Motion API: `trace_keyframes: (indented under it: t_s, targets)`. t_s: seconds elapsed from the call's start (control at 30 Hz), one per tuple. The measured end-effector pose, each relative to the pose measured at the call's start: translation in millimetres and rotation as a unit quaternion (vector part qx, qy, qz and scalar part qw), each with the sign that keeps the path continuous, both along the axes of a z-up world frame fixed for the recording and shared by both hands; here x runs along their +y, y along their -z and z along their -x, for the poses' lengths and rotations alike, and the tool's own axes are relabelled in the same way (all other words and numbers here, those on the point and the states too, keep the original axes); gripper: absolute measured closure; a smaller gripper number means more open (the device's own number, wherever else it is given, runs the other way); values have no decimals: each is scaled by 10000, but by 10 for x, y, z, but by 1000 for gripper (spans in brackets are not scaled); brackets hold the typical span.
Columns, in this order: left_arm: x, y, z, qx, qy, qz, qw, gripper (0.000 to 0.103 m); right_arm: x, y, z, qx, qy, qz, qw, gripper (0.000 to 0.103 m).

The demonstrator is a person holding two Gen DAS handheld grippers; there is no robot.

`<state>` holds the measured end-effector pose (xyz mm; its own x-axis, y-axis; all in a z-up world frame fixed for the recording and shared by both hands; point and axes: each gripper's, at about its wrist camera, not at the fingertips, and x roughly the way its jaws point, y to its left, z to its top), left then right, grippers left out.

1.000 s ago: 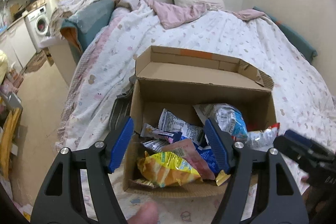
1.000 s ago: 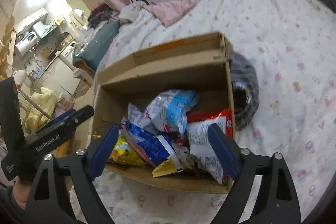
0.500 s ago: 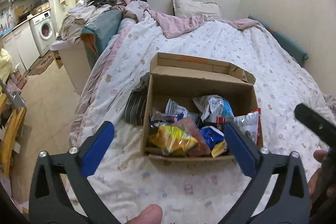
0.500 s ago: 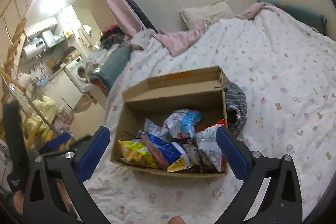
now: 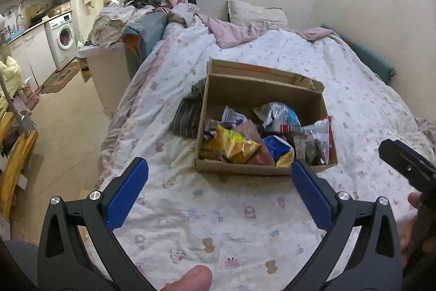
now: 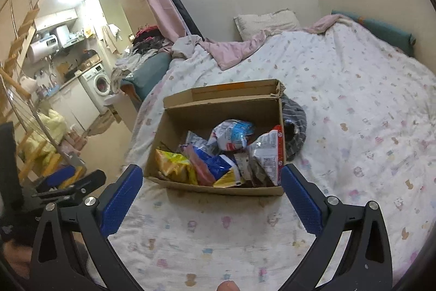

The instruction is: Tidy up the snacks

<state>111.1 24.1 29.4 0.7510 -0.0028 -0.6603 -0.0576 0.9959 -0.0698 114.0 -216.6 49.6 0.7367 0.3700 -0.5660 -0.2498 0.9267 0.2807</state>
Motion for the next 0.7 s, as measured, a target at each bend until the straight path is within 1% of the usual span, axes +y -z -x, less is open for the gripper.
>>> trace_keyframes:
  t_s: [0.07,0.13,0.23,0.37,0.47,0.53,0.7]
  targets:
    - [-39,48,-4,-31,-20,-167,9999,0,19,86,10,-66,73,137,9999,0]
    - [-66,89,-26,-8,58,-214,9998,0,51,180,-2,-117,194,334,9992,0]
    - [-41,138,-89,88,21,-57,9999,0,88,272,-55,-60,304,444,9985,0]
    - [-50,216,-159,269,11,-12,9996,0,166,352,-100,-131,396,858,9954,0]
    - [-81,240,-162,278,34,-64,9996,0,162,394,-126,-57,466,913,9947,0]
    - [-95,241,-161,268,42,-101,9996,0,166,390,-123,-104,548,1009,9933,0]
    - [-97,242,-162,279,25,-94,9996,0,137,382,-132,-82,587,928,9939,0]
